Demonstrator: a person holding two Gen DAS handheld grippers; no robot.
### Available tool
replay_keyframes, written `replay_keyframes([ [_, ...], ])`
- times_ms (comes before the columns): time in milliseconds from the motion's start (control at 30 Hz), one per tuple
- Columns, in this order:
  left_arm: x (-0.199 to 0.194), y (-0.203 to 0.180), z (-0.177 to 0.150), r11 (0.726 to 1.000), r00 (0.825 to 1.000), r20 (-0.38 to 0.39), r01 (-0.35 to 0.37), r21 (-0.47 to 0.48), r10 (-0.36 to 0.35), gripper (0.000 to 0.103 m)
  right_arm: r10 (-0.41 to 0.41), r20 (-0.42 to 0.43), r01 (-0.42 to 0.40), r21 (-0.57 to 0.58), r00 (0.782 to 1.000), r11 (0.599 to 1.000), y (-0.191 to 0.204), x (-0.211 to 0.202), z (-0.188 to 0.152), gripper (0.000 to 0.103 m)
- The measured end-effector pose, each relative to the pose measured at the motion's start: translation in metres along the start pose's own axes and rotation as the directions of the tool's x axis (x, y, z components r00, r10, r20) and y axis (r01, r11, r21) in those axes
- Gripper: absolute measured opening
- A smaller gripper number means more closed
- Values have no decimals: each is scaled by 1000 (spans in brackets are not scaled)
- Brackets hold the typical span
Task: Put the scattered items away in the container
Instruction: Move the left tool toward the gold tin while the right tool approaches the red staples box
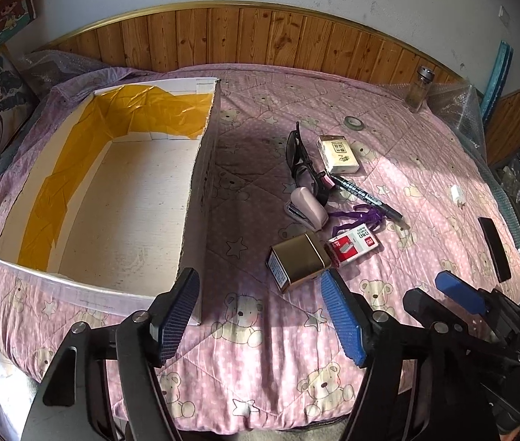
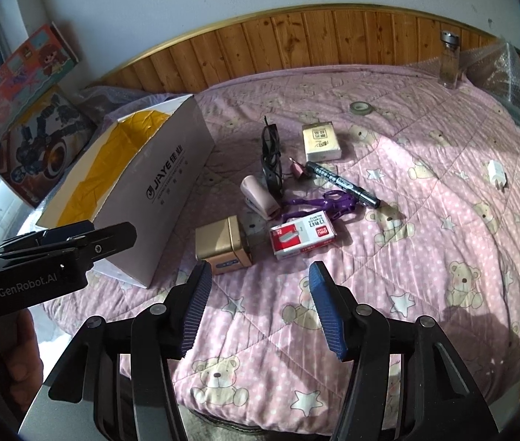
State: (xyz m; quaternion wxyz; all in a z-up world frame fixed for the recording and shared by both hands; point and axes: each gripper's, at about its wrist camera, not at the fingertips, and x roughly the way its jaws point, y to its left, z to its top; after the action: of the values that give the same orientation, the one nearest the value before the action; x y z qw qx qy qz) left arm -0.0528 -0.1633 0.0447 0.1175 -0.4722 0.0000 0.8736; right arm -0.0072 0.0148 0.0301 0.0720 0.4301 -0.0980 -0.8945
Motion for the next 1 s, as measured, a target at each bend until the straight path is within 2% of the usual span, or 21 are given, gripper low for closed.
replay_keyframes([
  [367, 42, 2, -1, 999, 995, -88, 36, -10, -37, 72, -2, -103, 8, 53, 995, 999, -17, 37, -3, 59],
  [767, 81, -4, 9, 997, 983, -168, 67, -22, -70, 72, 6, -161, 7, 83, 987, 996, -34, 62, 6, 59],
  [900, 90, 3, 9, 998, 982, -181, 55, -32, -60, 72, 18, -175, -4, 81, 984, 997, -37, 72, 7, 59],
  [1000, 90, 19, 8, 998, 987, -161, 12, -57, -21, 73, 17, -179, -6, 64, 984, 998, -38, 80, 8, 59],
])
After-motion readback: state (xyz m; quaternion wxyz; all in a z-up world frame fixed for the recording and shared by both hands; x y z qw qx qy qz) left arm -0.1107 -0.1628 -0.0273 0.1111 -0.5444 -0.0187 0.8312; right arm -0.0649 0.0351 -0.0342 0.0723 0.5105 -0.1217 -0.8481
